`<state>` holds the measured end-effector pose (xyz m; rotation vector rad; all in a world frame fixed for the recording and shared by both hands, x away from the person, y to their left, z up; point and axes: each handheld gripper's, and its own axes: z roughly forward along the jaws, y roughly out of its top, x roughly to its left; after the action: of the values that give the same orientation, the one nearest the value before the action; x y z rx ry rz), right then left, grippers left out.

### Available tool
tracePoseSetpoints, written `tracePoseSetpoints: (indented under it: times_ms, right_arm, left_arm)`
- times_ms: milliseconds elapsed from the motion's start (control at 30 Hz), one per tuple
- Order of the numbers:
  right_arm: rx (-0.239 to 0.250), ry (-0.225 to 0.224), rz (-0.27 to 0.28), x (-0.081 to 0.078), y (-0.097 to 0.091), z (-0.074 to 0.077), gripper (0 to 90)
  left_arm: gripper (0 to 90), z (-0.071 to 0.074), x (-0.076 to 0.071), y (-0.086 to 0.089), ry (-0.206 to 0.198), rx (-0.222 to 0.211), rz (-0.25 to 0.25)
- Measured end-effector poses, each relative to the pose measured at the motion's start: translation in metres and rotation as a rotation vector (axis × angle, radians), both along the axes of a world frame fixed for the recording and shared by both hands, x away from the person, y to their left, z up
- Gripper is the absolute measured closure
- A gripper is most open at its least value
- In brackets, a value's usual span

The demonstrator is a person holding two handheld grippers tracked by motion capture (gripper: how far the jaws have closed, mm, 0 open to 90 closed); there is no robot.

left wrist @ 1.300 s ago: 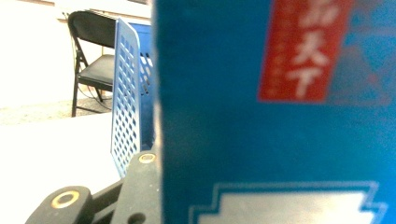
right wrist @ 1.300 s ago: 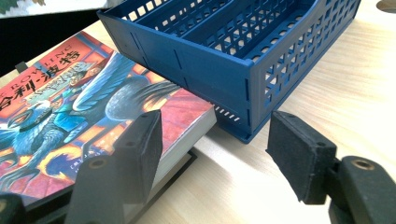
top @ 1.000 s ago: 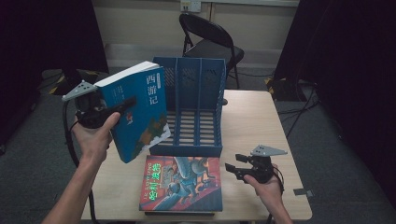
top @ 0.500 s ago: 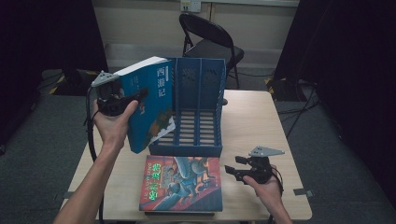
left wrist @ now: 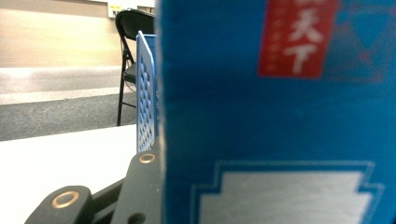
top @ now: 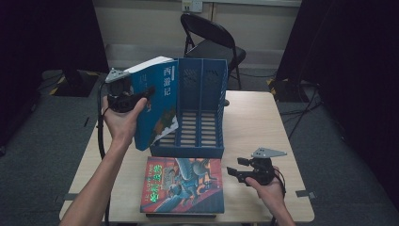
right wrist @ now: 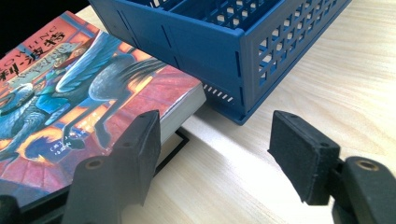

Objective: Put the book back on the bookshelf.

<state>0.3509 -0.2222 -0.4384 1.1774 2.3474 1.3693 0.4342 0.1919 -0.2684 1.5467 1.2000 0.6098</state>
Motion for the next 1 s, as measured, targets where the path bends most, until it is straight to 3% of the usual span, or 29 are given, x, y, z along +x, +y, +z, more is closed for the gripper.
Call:
tracePoseSetpoints:
  times_ms: [167, 300, 467, 533, 667, 767, 1000]
  right_arm:
    - [0.009, 0.004, 0.001, 0.0, 0.0, 0.0, 33.4]
    - [0.005, 0.004, 0.011, 0.0, 0.003, 0.0, 33.0]
    - [0.003, 0.003, 0.01, 0.0, 0.003, 0.0, 33.0]
    - [0.004, 0.001, 0.007, -0.001, 0.002, 0.0, 33.0]
    - [-0.002, 0.007, 0.006, 0.0, 0.001, -0.002, 33.0]
    - [-0.007, 0.01, 0.009, 0.0, 0.003, -0.003, 33.0]
    - [-0.009, 0.011, 0.013, 0.0, 0.003, -0.003, 33.1]
  left_arm:
    - [61.9, -0.004, 0.004, -0.005, -0.003, 0.06, 0.006]
    - [61.9, -0.008, 0.009, -0.008, 0.01, 0.04, 0.03]
    - [61.9, -0.015, 0.016, -0.015, -0.006, 0.08, 0.055]
    - [62.0, -0.018, 0.02, -0.011, 0.017, 0.029, 0.081]
    - [61.9, -0.018, 0.022, -0.011, 0.017, 0.044, 0.108]
    - [62.0, -0.017, 0.024, -0.009, 0.023, 0.007, 0.133]
    - [62.0, -0.017, 0.025, -0.013, 0.012, 0.005, 0.14]
